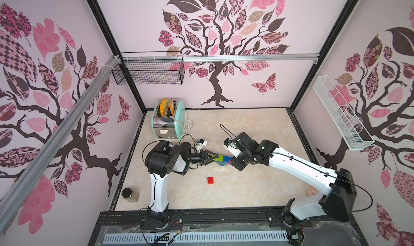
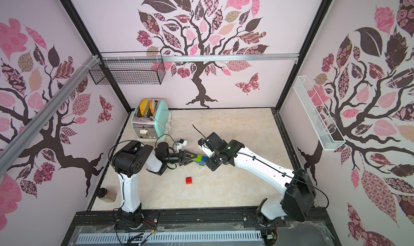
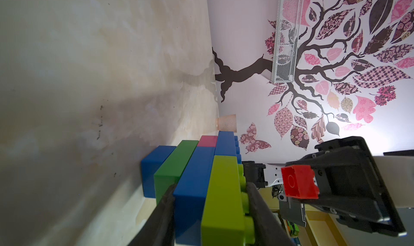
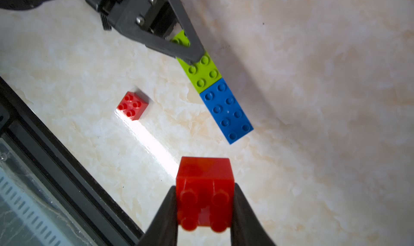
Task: Assemble a heart with lego
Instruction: Assemble the lego brick with the lego brick.
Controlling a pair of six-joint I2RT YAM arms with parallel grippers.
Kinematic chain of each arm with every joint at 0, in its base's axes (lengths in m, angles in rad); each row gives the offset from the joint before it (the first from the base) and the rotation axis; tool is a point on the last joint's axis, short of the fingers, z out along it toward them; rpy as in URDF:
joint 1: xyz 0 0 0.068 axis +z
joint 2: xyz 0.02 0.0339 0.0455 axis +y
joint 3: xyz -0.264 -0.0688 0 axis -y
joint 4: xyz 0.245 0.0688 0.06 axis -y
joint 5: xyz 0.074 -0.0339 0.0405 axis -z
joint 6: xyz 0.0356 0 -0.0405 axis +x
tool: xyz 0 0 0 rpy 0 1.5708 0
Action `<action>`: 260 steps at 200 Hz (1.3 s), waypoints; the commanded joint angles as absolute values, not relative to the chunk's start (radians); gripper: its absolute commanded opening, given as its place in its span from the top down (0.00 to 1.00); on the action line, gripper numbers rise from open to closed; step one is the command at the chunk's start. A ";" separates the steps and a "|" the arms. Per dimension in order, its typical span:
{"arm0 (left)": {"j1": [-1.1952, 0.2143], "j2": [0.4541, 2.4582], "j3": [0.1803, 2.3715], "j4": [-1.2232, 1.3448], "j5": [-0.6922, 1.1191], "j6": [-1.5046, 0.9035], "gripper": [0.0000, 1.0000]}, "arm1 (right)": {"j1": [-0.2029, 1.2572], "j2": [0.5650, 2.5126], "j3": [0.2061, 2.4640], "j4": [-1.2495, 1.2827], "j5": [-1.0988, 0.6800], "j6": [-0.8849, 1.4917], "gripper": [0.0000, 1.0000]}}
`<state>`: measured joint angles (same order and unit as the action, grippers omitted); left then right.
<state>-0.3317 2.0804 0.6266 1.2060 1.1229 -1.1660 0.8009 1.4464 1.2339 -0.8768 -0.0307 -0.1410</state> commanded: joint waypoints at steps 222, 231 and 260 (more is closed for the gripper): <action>-0.252 2.011 0.561 1.233 1.046 -1.205 0.03 | 0.752 1.929 1.729 -1.084 -0.245 -0.733 0.79; -0.254 2.007 0.560 1.239 1.047 -1.209 0.03 | 0.752 1.943 1.741 -1.091 -0.237 -0.742 0.79; -0.264 1.998 0.563 1.239 1.052 -1.211 0.03 | 0.758 1.966 1.748 -1.094 -0.234 -0.785 0.79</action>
<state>-0.2543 2.0293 0.5701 1.2114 1.0527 -1.2083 0.7498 1.9453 1.7191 -1.0698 -0.2218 -0.7300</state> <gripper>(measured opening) 0.974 0.327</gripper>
